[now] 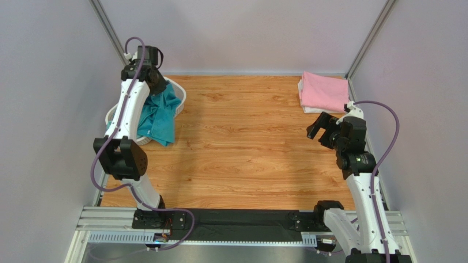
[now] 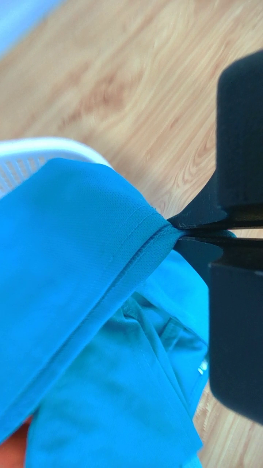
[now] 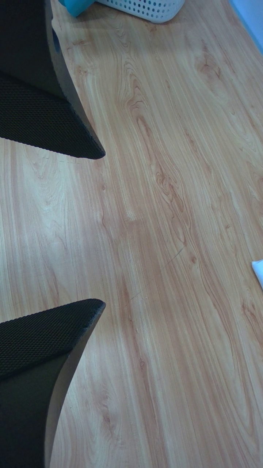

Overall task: Fold and stack the t-shirts
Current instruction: Grab the tshirt from the pile, then move the tshirt to the center of the board

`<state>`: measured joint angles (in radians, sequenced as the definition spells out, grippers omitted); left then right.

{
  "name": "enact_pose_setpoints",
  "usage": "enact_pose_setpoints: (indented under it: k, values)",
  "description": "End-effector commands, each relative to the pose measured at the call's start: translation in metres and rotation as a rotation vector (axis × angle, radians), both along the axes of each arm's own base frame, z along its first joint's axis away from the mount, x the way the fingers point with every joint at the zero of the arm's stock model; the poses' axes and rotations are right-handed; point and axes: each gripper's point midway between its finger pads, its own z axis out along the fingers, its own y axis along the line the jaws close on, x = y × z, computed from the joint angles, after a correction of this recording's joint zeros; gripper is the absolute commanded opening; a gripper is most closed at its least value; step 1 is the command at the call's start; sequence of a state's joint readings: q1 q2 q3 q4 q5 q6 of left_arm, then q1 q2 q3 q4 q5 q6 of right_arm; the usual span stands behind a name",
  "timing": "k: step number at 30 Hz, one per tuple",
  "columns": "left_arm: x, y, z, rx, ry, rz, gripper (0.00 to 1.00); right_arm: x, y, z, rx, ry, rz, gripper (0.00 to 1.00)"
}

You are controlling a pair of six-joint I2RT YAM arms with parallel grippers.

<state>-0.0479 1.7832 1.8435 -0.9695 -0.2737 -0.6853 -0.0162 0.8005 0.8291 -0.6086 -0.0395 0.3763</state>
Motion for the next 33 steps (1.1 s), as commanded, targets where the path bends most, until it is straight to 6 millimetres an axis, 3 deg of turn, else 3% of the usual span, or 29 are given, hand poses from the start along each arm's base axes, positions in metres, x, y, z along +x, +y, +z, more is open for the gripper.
enact_pose_setpoints:
  k: [1, 3, 4, 6, 7, 9, 10, 12, 13, 15, 16, 18, 19, 24, 29, 31, 33]
  values:
    - [-0.003, -0.016, 0.110, -0.035, -0.285, -0.126, 0.00, 0.003, 0.005, 0.023, 0.003, -0.073, 0.032, 0.99]
    - [-0.005, -0.029, 0.140, -0.062, -0.366, -0.206, 0.00, 0.002, 0.008, 0.027, 0.011, -0.090, 0.045, 0.99]
    - [-0.009, -0.037, 0.171, -0.069, -0.447, -0.248, 0.00, 0.002, 0.009, 0.029, 0.014, -0.096, 0.050, 0.99]
    - [-0.018, -0.058, 0.205, -0.101, -0.537, -0.354, 0.00, 0.002, 0.013, 0.034, 0.027, -0.113, 0.067, 0.99]
    - [-0.028, -0.075, 0.235, -0.115, -0.613, -0.419, 0.00, 0.001, 0.013, 0.037, 0.028, -0.122, 0.070, 0.99]
    - [-0.042, -0.097, 0.264, -0.120, -0.690, -0.513, 0.00, 0.000, 0.013, 0.041, 0.030, -0.139, 0.069, 0.99]
    - [-0.057, -0.115, 0.289, -0.123, -0.757, -0.584, 0.00, -0.001, 0.013, 0.044, 0.028, -0.150, 0.070, 0.99]
    - [-0.080, -0.145, 0.312, -0.179, -0.827, -0.713, 0.00, -0.003, 0.013, 0.052, 0.028, -0.171, 0.070, 0.99]
    - [-0.095, -0.172, 0.323, -0.224, -0.869, -0.820, 0.00, -0.005, 0.013, 0.056, 0.028, -0.185, 0.068, 0.99]
    - [-0.116, -0.195, 0.338, -0.251, -0.914, -0.912, 0.00, -0.007, 0.011, 0.064, 0.025, -0.206, 0.053, 0.99]
    - [-0.133, -0.220, 0.344, -0.284, -0.934, -0.998, 0.00, -0.009, 0.010, 0.070, 0.024, -0.225, 0.049, 0.99]
    - [-0.150, -0.244, 0.349, -0.326, -0.951, -1.082, 0.00, -0.012, 0.007, 0.077, 0.018, -0.241, 0.032, 0.99]
    - [-0.169, -0.266, 0.354, -0.369, -0.967, -1.171, 0.00, -0.014, 0.006, 0.079, 0.012, -0.249, 0.028, 0.99]
    - [-0.206, -0.318, 0.378, -0.469, -1.036, -1.325, 0.00, -0.022, -0.006, 0.084, -0.019, -0.255, -0.032, 0.99]
    - [-0.206, -0.335, 0.394, -0.525, -1.094, -1.311, 0.00, -0.027, -0.017, 0.082, -0.048, -0.245, -0.090, 0.99]
    - [-0.194, -0.335, 0.381, -0.495, -1.059, -1.269, 0.00, -0.028, -0.020, 0.080, -0.055, -0.235, -0.102, 0.99]
    - [-0.179, -0.329, 0.345, -0.419, -0.977, -1.205, 0.00, -0.030, -0.020, 0.076, -0.060, -0.217, -0.101, 0.99]
